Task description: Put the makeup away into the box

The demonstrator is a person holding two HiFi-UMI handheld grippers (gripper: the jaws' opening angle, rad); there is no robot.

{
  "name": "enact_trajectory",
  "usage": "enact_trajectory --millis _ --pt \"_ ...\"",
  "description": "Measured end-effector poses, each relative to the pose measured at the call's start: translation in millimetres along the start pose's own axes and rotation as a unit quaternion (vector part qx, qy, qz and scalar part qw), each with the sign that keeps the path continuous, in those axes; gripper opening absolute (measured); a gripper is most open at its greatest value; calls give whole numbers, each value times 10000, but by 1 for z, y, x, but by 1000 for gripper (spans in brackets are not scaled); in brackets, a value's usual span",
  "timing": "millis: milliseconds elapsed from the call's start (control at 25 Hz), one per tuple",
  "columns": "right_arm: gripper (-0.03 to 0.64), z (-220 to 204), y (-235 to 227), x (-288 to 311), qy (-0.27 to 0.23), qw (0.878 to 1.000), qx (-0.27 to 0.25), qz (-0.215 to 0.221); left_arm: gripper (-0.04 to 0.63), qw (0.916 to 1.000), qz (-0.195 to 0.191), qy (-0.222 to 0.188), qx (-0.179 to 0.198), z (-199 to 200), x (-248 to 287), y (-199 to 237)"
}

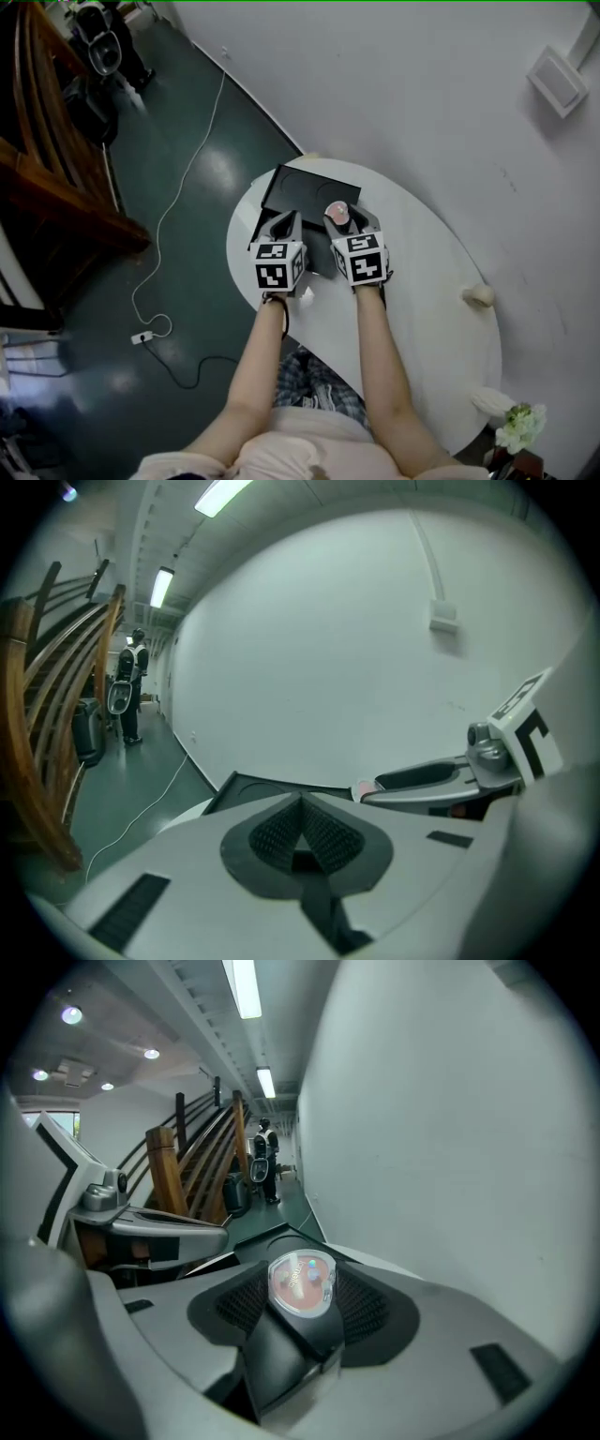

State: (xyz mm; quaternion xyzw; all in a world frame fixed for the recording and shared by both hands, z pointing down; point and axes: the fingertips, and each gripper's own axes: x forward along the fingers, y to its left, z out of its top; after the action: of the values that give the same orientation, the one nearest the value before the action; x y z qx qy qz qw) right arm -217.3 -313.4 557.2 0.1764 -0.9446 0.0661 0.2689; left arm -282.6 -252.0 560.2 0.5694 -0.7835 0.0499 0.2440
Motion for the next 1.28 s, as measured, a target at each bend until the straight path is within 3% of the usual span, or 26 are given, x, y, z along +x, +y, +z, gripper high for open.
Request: enact_trajectory --millis 200,480,960,1280 --pt "239 -8 48 25 230 9981 -245 508 26 9992 339 70 -211 -19 -15 39" --pt "239 -33 91 47 680 9912 -545 999 26 9973 562 209 -432 -44 -24 62" --pt "241 -75 110 75 1679 9757 -712 1211 26 9951 620 470 -603 -79 -27 76" --pt "247 -85 107 83 1857 9736 -640 1166 26 9948 620 475 -647 -82 -26 83"
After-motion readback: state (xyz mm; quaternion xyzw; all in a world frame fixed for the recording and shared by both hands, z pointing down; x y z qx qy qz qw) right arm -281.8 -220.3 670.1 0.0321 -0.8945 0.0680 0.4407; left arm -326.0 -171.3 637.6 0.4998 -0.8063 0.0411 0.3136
